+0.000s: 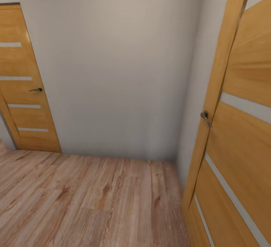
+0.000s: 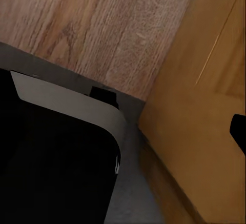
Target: Move the two storage containers from the living room to the garage. In the garage, place one container on the floor and stack the other container on top of it (either order is fine).
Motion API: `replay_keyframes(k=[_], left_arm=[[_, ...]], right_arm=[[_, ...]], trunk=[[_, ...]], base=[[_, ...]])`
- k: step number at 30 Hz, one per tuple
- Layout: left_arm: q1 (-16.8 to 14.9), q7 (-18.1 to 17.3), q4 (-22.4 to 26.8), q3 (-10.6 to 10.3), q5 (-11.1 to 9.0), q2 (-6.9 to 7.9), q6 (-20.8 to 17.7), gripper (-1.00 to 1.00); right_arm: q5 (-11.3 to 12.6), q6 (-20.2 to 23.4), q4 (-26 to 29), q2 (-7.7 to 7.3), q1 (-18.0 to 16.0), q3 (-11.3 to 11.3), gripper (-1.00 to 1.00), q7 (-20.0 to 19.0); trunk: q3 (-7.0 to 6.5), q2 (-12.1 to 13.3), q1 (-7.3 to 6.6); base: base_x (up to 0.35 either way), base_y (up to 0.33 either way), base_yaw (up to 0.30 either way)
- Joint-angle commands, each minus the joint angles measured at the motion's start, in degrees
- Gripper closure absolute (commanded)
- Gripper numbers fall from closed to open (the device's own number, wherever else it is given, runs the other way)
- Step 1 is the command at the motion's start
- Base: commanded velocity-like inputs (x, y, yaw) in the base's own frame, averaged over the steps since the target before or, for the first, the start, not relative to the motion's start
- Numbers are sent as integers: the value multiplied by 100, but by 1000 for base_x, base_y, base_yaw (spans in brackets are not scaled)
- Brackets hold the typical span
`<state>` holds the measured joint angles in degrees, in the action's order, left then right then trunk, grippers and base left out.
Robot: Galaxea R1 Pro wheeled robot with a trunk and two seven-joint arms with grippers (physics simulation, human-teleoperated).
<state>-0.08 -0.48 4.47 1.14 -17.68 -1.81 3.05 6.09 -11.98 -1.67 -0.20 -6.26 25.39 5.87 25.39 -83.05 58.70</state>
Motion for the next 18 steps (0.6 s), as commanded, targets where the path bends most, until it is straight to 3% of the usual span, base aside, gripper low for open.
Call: replay_keyframes(k=[1,18], left_arm=[[-1,-5,1,9,-25,-1,12,-100],[-1,-5,1,8,-28,5,11,-100]], right_arm=[[59,-34,-18,3,-6,51,-100,2],[59,-41,-18,3,-6,45,-100,2]], trunk=[[5,-3,3],[5,-3,3]], base=[[318,0,0],[319,0,0]])
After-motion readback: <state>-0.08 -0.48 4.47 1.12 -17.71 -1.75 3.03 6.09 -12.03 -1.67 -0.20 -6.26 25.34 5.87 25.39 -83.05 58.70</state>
